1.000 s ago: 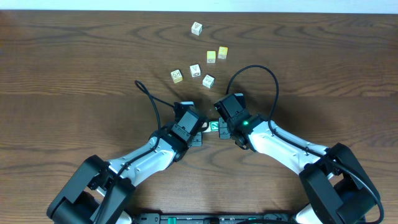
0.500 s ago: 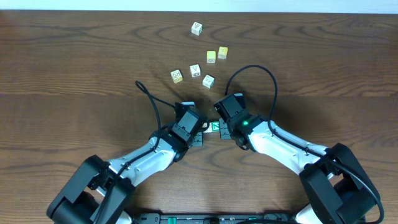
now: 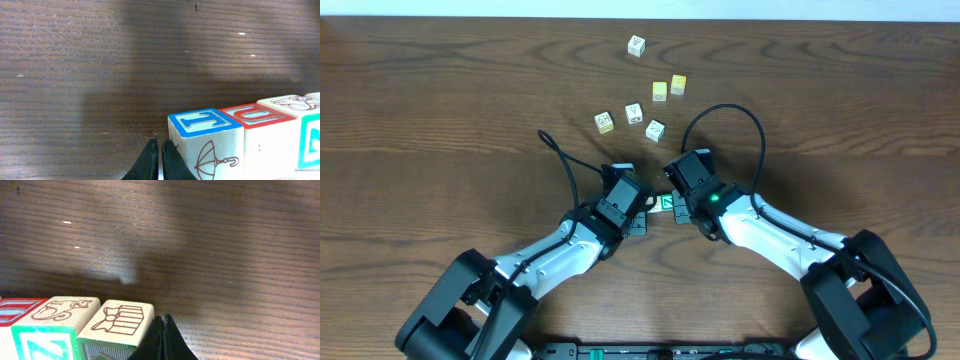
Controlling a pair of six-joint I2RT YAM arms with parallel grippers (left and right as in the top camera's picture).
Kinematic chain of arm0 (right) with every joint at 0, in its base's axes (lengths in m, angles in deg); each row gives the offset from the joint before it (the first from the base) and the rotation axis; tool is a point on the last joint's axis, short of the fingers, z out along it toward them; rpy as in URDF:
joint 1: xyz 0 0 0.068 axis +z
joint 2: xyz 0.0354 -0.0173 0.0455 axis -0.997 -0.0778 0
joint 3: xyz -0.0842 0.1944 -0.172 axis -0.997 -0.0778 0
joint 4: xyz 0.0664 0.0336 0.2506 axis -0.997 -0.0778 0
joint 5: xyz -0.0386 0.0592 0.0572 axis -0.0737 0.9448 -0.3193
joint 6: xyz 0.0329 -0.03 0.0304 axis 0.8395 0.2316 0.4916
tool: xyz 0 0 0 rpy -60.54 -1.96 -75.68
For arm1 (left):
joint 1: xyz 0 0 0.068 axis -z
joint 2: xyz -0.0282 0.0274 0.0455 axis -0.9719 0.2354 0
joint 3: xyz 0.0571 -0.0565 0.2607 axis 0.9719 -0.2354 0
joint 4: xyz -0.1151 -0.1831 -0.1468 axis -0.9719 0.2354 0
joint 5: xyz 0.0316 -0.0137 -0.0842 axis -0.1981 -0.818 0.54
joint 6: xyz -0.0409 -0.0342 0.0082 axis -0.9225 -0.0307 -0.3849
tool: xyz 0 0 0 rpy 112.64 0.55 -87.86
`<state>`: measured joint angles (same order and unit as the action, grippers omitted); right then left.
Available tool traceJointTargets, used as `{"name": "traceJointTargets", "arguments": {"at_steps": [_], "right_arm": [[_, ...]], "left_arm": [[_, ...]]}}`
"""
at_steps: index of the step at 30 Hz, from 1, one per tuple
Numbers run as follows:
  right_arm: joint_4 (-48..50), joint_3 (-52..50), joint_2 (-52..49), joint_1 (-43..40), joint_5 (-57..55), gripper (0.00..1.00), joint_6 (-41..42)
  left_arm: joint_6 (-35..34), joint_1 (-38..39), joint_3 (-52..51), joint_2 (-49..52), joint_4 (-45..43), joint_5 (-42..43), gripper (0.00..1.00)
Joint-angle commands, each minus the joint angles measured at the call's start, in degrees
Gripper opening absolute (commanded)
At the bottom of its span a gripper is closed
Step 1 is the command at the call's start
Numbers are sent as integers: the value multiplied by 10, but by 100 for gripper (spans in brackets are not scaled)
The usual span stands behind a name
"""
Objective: Lift 4 blocks
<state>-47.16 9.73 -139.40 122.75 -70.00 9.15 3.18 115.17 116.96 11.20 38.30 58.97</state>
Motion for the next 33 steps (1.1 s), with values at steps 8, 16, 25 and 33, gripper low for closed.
{"name": "traceJointTargets", "arguments": {"at_steps": [8, 16, 25, 33], "right_arm": [[47, 27, -33, 49, 152, 1, 2], [45, 27, -33, 49, 152, 4, 3], [45, 27, -33, 49, 152, 8, 3], [45, 27, -33, 49, 152, 9, 3]], "left_arm": [[5, 32, 37, -5, -33, 117, 7], [6, 32, 37, -5, -33, 117, 7], [6, 32, 37, -5, -33, 117, 17], [6, 32, 37, -5, -33, 117, 33]]}}
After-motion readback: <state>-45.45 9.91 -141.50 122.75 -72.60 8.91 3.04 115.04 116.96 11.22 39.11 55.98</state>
